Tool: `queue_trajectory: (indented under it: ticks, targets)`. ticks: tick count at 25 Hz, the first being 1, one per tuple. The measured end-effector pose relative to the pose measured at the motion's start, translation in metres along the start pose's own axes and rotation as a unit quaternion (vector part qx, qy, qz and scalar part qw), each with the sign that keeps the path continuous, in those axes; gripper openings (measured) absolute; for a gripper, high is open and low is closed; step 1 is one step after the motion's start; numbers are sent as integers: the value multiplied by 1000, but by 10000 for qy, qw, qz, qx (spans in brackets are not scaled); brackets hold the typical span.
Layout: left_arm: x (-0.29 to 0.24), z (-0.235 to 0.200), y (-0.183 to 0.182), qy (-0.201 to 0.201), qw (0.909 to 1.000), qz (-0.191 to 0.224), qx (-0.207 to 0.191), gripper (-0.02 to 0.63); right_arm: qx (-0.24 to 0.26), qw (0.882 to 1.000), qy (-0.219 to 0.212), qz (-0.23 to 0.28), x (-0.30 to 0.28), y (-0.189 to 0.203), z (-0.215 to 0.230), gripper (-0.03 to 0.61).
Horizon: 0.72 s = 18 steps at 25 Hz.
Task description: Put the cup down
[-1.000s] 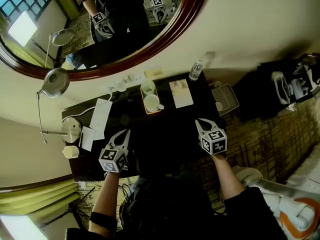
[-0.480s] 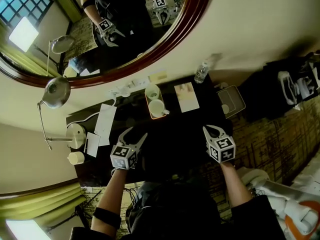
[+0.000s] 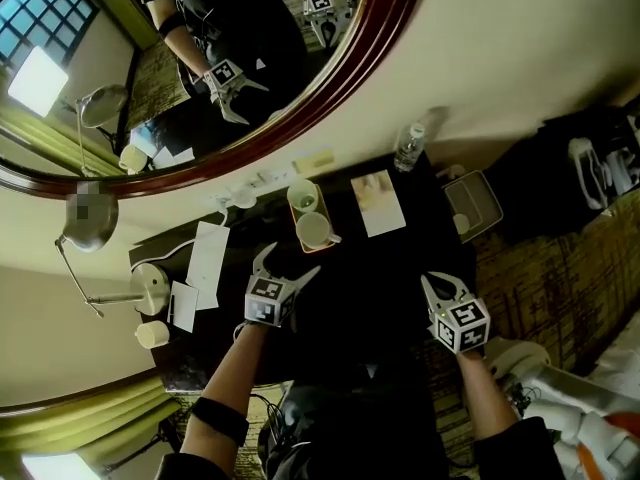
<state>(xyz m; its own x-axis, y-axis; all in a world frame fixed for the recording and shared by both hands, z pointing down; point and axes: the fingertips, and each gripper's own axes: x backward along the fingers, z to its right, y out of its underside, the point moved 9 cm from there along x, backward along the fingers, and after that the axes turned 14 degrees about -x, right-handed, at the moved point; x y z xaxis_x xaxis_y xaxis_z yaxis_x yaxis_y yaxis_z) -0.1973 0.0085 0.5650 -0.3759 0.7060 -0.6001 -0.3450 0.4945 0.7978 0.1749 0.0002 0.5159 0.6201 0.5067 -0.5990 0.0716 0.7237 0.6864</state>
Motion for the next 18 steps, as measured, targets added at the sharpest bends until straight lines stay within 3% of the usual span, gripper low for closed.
queue_trajectory:
  ticks: [4,9,18]
  targets:
    - [-34,-13,9,15,9999,-108,-89,480,-124,9999,-12,-59,-6,11,9,5]
    - [-51,-11,-23,152,9995,-199,-186,480,-296,9995,17,-132,-11,26,15,5]
    - [-74,-8,-31,183,9989,-173,-392,477,-405,9989,163,-149,0,40,32,5]
